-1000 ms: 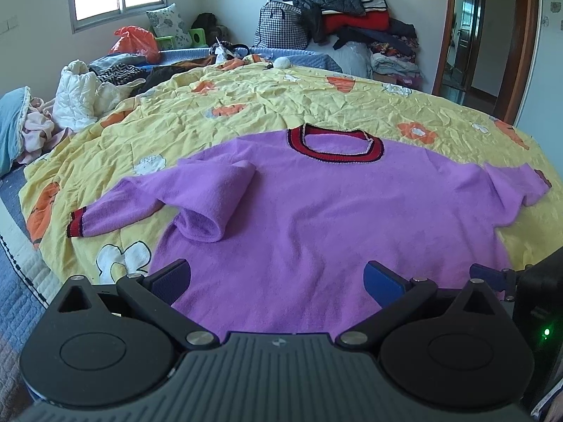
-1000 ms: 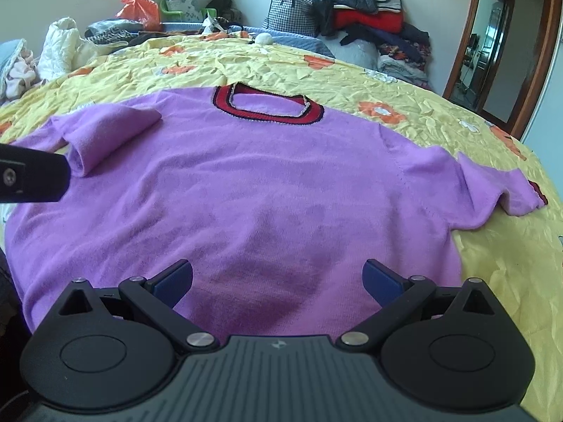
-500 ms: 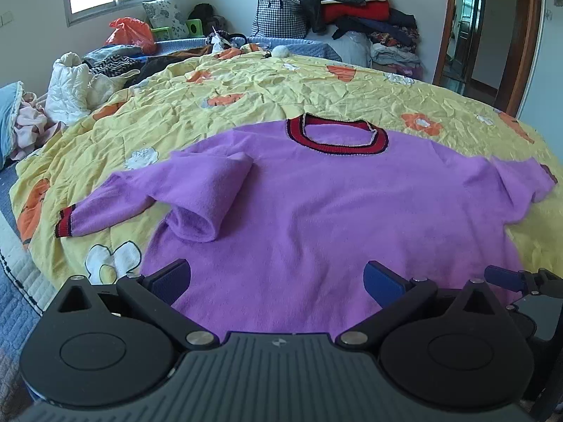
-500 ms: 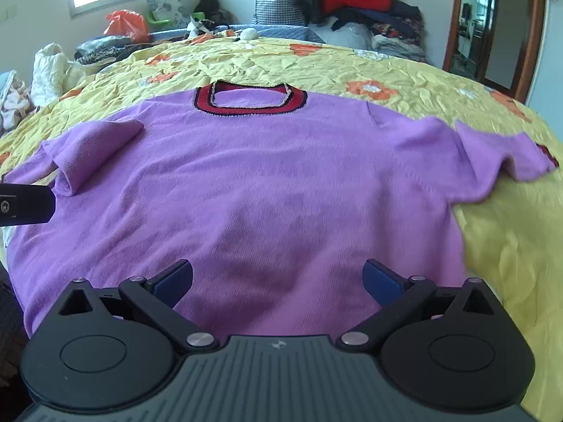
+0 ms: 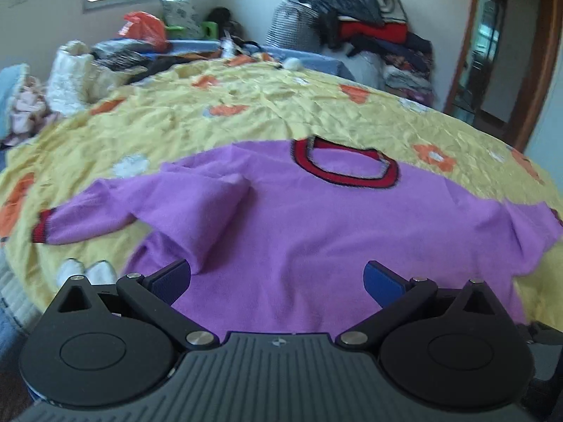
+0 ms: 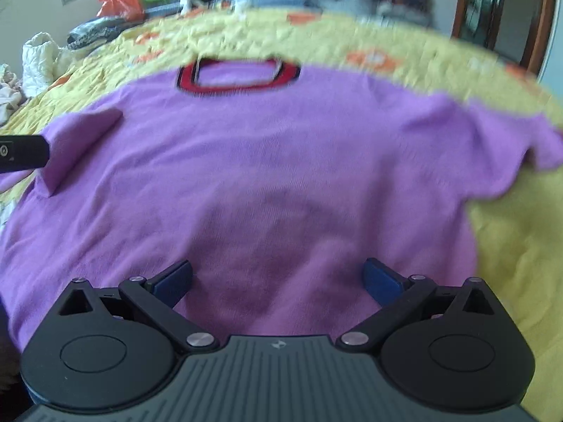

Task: Fold small clothes
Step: 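Move the right tool toward the red cuff of the outstretched purple sleeve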

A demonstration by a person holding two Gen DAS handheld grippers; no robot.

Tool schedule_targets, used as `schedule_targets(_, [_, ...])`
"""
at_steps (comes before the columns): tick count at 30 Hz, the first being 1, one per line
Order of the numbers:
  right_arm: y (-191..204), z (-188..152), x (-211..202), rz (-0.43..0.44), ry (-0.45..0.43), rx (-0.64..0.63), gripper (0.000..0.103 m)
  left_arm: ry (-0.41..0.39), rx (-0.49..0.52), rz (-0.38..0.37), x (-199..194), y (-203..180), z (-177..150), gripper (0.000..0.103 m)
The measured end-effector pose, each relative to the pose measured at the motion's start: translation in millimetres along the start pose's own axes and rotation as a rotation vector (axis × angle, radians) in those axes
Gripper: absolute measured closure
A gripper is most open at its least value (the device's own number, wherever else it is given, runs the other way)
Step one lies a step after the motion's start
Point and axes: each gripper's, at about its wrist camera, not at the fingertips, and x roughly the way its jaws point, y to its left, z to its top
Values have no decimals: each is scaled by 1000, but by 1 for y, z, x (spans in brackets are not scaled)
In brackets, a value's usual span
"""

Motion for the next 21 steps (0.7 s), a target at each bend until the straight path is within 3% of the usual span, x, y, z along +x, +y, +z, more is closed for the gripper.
schedule_targets(3, [7,0,1,-10,37,-106,0,11,-8,-110,5,-1,3,0])
schedule_targets(7, [-5,-6,-5,78,27,-188,0,52,-42,-217,20,-12,10,0])
schedule_targets(8, [-10,-5,-7,94,27,-211,0,66,-48,-221,25,-16,12,0])
schedule_targets(11, [-48,1,-21,57,-59,-127,0,102,-56,-227,38,-31,18,0])
schedule_targets(14, [-97,9,-31,-95,-161,-71,0,125,-29,-220,46,-46,18,0])
schedule_targets(18, [-172,25,-29,-204,-185,29,0,148,65,-173,59,-75,10,0])
schedule_targets(21, [-236,35,-21,-180,-193,144,0,143,126,-129,65,-96,5,0])
